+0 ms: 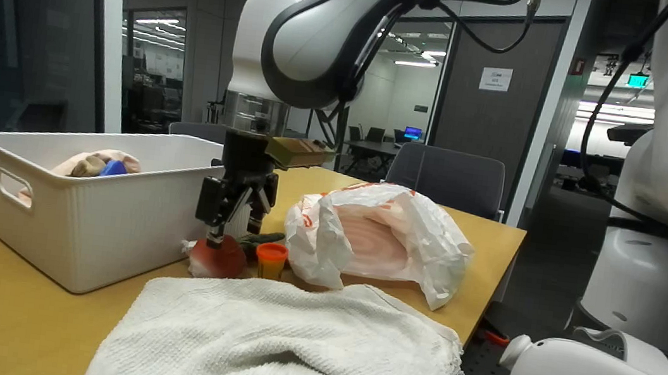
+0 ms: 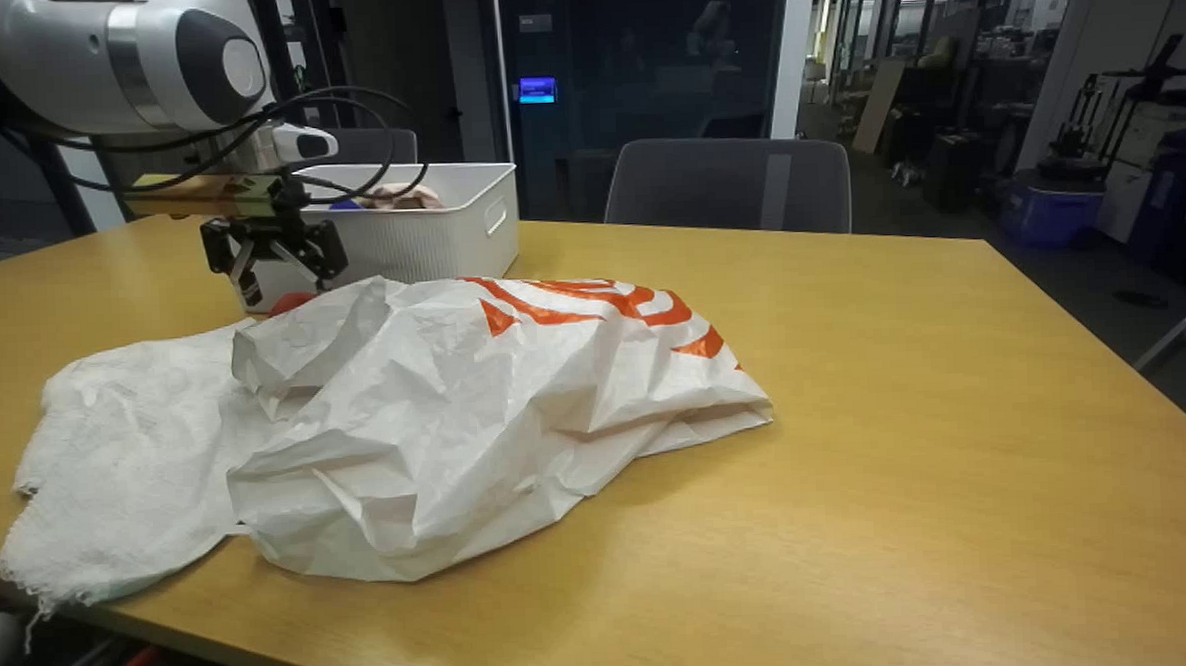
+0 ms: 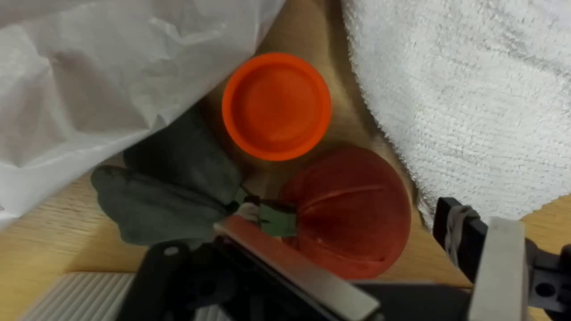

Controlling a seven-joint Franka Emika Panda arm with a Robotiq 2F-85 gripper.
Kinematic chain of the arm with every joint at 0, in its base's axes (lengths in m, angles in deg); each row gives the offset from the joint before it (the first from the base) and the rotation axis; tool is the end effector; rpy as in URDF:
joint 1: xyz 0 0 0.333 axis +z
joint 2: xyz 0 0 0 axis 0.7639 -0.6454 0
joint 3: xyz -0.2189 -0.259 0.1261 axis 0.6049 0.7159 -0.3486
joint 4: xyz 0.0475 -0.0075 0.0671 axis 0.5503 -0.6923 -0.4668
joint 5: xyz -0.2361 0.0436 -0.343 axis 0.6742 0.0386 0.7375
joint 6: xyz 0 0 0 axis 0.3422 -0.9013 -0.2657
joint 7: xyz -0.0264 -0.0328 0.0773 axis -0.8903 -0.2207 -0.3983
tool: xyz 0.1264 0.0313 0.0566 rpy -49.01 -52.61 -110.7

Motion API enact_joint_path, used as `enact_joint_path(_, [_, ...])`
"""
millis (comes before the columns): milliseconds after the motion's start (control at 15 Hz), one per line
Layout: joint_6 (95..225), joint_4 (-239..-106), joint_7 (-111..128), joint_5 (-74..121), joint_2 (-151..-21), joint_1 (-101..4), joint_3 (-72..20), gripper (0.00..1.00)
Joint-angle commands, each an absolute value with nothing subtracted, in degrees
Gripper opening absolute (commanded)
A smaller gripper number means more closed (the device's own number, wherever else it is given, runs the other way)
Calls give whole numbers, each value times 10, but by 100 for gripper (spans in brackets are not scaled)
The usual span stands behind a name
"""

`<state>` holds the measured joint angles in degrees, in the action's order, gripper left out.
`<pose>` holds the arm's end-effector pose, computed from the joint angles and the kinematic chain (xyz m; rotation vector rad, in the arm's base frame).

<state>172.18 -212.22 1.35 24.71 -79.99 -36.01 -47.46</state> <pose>0.4758 0.2912 0.2653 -3.0404 -0.6071 -0.1024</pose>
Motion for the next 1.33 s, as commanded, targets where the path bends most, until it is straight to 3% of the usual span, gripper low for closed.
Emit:
enact_joint_path(0, [1756, -2109, 44, 245, -830, -352, -457, 100])
enact_joint_path(133, [1766, -2117, 53, 238, -836, -354, -452, 100])
enact_joint_path(200, [1770, -2119, 59, 237, -838, -355, -451, 75])
enact_joint_path(333, [1774, -2122, 64, 238, -839, -354, -448, 68])
enact_joint_path(400, [1772, -2122, 67, 236, -839, -353, -448, 58])
enact_joint_path(867, [1765, -2125, 75, 217, -831, -356, -453, 13])
enact_joint_path(1067, [1745, -2123, 109, 148, -809, -369, -477, 7])
enact_joint_path(1267, [1700, -2118, 173, 30, -771, -386, -506, 12])
